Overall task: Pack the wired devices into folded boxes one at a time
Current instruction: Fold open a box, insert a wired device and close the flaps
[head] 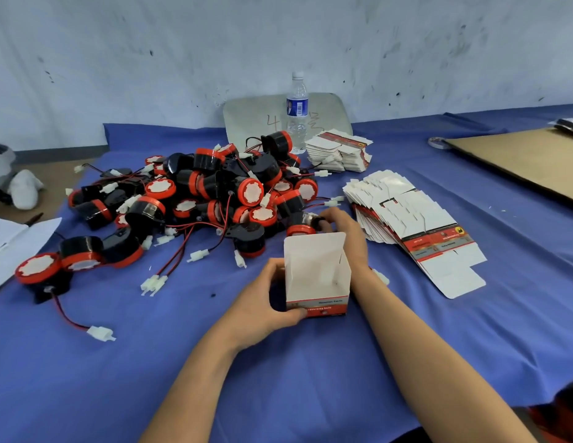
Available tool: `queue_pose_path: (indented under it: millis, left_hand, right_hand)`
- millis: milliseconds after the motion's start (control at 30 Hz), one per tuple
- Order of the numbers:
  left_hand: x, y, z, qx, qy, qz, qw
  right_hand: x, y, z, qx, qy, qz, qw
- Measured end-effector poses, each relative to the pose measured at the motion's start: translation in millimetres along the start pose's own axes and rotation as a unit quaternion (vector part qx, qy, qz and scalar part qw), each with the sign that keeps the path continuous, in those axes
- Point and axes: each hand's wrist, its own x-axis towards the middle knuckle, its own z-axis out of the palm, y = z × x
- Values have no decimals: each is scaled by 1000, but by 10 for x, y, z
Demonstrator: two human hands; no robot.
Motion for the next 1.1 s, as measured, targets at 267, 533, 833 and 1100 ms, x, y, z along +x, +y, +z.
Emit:
queue_pose_path:
  millis: [267, 533, 833, 1100]
  left_hand:
    - [26, -20, 42, 20, 82, 7, 996]
    - [29, -21, 128, 93, 144, 99, 980]
    - [31, -22, 128, 119, 130, 100, 979]
    - [44, -52, 116, 125, 161, 88, 975]
  right_hand:
    - [-167, -466, -862, 294, 94, 20, 951]
    - [-664, -786, -875, -136, -123, -62, 981]
    - [-658, -747, -767, -241, -98, -73, 963]
    - [-778, -836, -707, -172, -131, -124, 968]
